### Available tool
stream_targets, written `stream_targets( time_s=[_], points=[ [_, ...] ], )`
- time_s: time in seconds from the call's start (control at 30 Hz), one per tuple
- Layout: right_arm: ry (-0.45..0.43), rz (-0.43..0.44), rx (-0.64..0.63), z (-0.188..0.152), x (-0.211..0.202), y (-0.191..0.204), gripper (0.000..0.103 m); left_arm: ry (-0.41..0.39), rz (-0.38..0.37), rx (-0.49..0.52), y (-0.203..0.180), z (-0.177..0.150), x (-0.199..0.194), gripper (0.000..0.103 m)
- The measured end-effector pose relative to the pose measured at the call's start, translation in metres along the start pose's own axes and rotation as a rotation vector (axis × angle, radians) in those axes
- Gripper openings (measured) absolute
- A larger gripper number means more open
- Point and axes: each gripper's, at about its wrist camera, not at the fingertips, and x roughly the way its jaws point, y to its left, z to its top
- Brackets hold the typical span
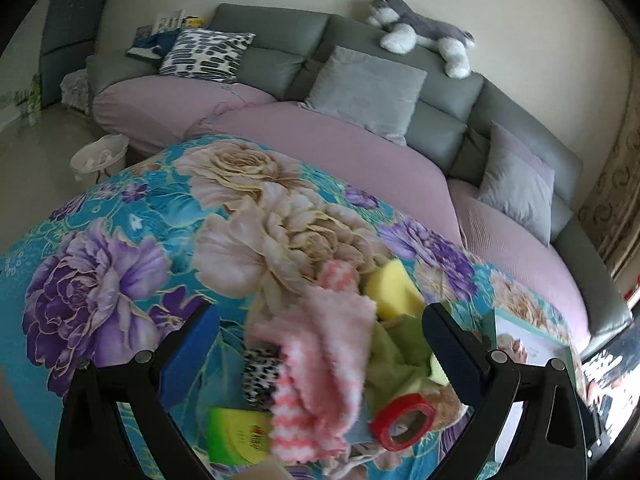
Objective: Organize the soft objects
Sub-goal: 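Withdraw both tools from the tray back toward the pile, then grasp the cream lace cloth with the right tool while the left grasps the pink-white knitted cloth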
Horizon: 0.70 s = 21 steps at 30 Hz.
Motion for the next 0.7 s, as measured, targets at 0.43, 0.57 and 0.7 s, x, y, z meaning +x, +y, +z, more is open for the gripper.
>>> stream_targets(
  time_s=[0.43, 0.57, 0.7],
  points=[
    [0.05, 0.069, -0.062, -0.005, 0.021, 0.049, 0.084, 0.033, 0.032, -0.003, 0.025, -0.002, 0.012, 0.101],
    [0.04, 0.097, -0.058, -0.003, 0.022, 0.056, 0.078, 0.043, 0.065, 0.052, 0.023, -0.004, 0.016, 0.101],
    [0.071, 0.127, -0.044, -0.005, 0.03, 0.061, 0.066, 0.076, 0.062, 0.046, 0.029, -0.004, 0.021, 0.101]
  ],
)
